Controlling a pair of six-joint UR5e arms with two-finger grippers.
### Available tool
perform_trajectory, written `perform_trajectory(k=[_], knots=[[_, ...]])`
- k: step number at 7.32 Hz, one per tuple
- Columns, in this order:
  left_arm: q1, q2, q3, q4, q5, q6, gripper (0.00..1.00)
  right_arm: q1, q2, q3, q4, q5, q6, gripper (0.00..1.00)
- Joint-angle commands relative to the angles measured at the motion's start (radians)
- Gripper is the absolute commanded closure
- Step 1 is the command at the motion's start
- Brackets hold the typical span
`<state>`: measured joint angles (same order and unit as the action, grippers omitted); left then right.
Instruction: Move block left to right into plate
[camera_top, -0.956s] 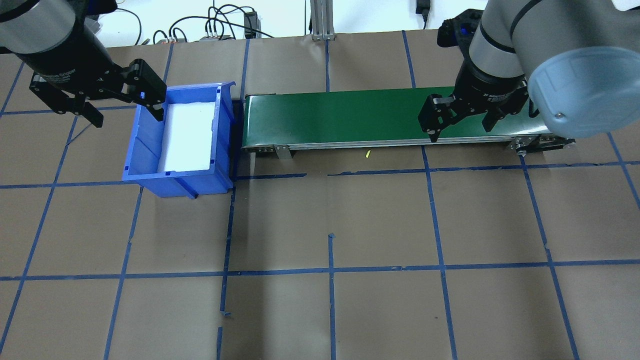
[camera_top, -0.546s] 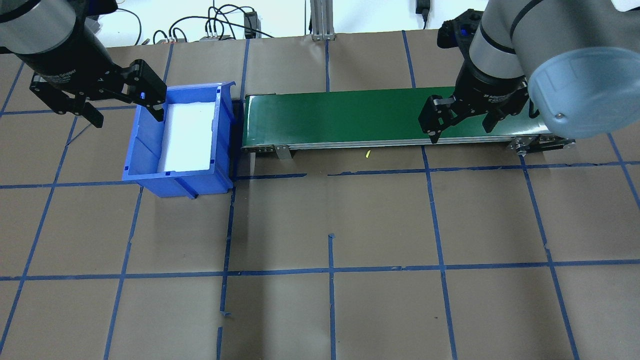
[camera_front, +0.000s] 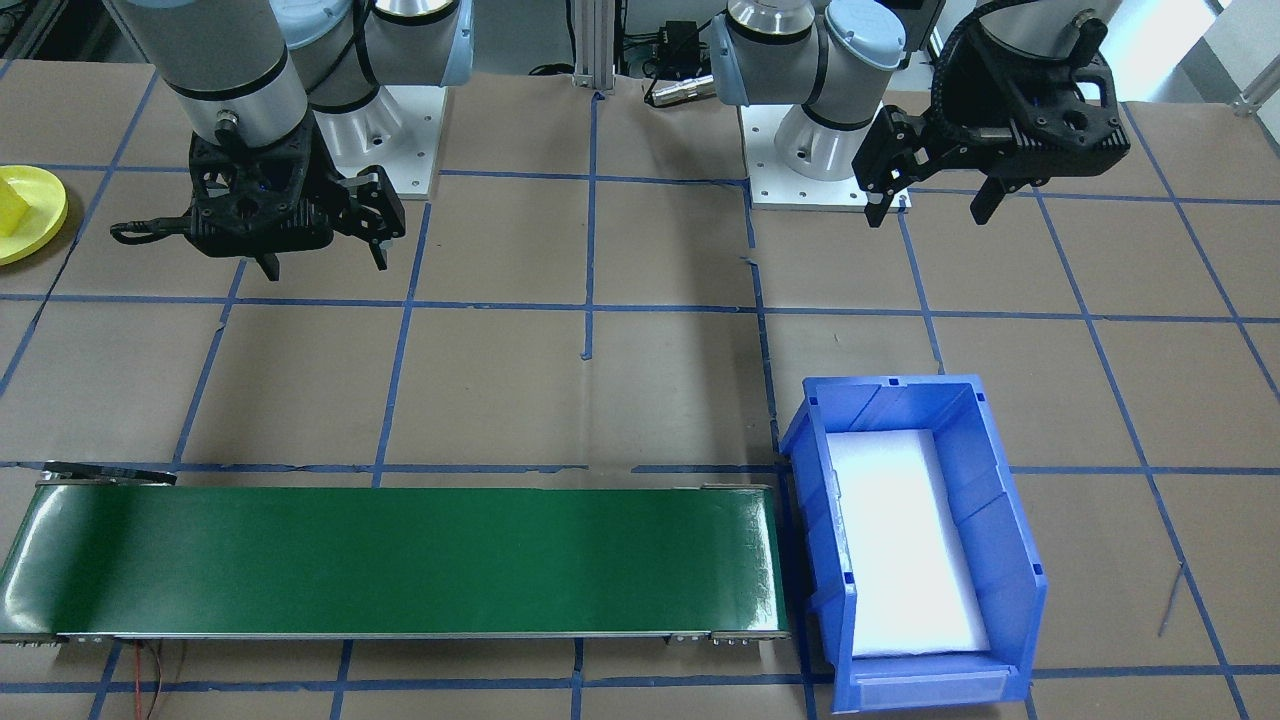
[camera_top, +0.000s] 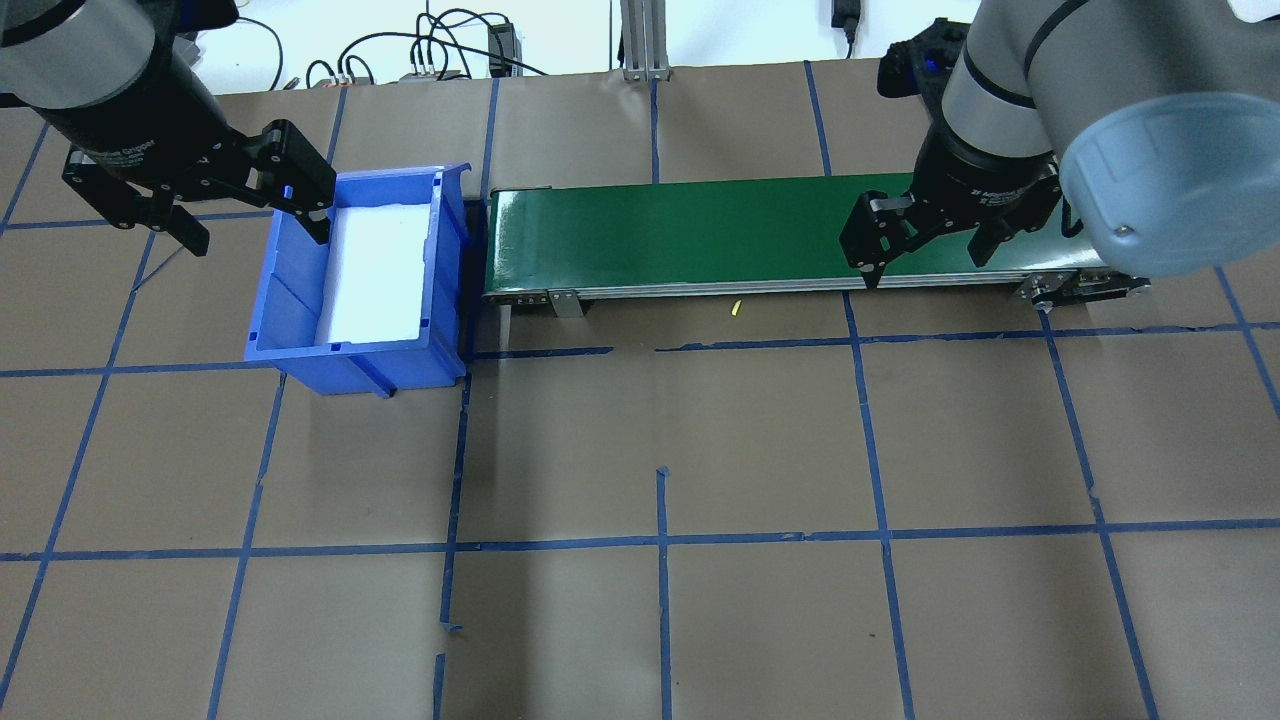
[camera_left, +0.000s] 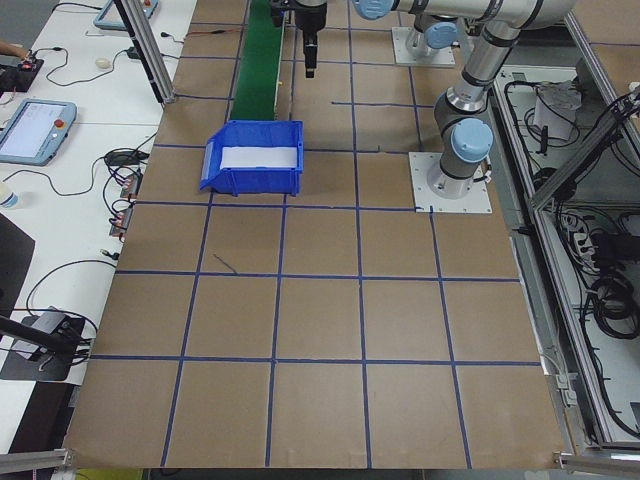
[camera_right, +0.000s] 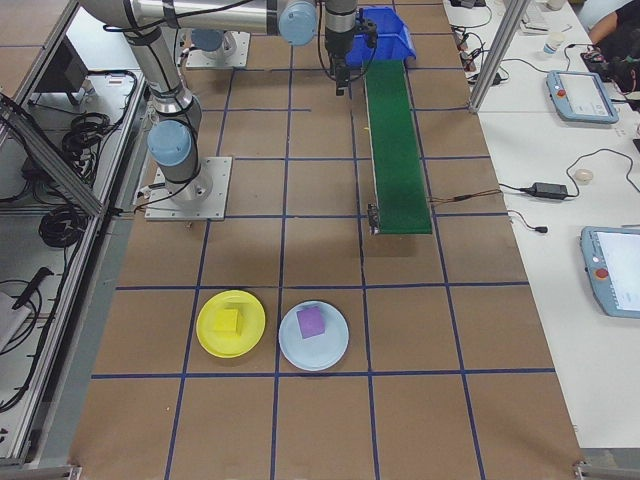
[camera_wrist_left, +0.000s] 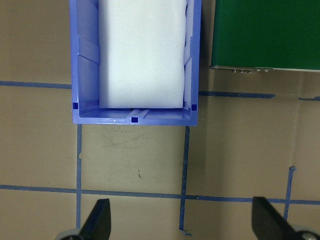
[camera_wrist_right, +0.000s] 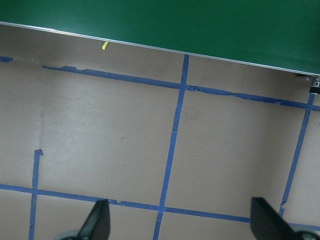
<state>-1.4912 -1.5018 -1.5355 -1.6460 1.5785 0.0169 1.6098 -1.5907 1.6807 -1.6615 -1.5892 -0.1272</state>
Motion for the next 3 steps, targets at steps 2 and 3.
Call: perform_trajectory(k=[2, 3], knots=[[-0.001, 0.0, 0.0, 0.0, 0.0, 0.0, 0.0, 0.002, -0.002, 0.007, 0.0, 0.005, 0.003, 0.0], [-0.001, 0.0, 0.0, 0.0, 0.0, 0.0, 0.0, 0.002, 0.0, 0.025, -0.015, 0.009, 0.006, 0.0]])
